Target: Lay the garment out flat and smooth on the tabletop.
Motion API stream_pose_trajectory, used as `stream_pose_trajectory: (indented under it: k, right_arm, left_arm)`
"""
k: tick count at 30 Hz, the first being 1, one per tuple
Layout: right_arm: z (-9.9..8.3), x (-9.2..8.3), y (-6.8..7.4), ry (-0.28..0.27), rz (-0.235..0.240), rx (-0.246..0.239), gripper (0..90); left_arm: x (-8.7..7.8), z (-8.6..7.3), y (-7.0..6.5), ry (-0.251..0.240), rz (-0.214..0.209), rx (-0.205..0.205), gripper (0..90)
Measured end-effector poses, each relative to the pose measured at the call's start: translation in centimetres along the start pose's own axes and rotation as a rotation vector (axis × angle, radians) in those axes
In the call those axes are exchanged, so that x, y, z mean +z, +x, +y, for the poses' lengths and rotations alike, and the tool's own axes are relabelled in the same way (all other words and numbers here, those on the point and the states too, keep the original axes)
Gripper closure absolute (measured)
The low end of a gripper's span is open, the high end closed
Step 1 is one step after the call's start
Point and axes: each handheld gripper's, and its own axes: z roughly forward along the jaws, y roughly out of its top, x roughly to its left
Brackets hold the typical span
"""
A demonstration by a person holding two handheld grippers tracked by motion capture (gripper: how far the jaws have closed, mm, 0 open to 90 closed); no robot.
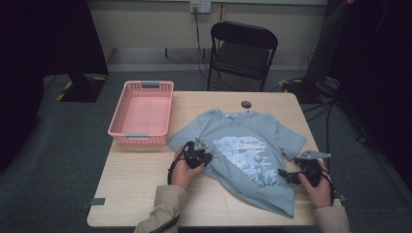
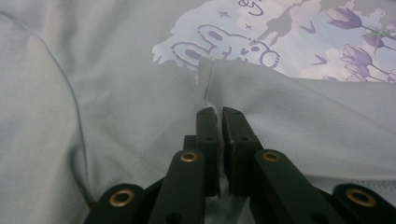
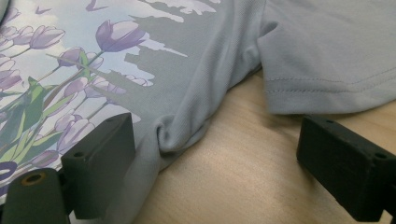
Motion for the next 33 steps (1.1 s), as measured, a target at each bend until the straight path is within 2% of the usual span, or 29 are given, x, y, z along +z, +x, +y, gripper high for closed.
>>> stream_pose_trajectory:
  k: [5,13,21,23,33]
  right_arm:
    - [0.0,0.0,0.0,0.0,0.0,0.0,10.7]
    - [0.0,0.0,0.0,0.0,0.0,0.0,10.7]
    - [0.0,0.0,0.0,0.0,0.0,0.0,10.7]
    - [0.0,0.0,0.0,0.0,0.0,0.0,10.7]
    - [0.0,0.0,0.0,0.0,0.0,0.0,10.7]
  left_arm:
    - [-0.5,0.4,-0.2,-0.008,0.007,0.001,87.2]
    - [-1.9,0.7,-0.7,-0.023,-0.02,-0.005,87.3]
    - [-3.0,0.3,-0.8,-0.027,-0.043,-0.019,87.2]
    - [-3.6,0.2,-1.0,-0.024,-0.06,-0.045,87.2]
    - [-4.6,-0.8,-1.1,-0.017,-0.061,-0.051,87.2]
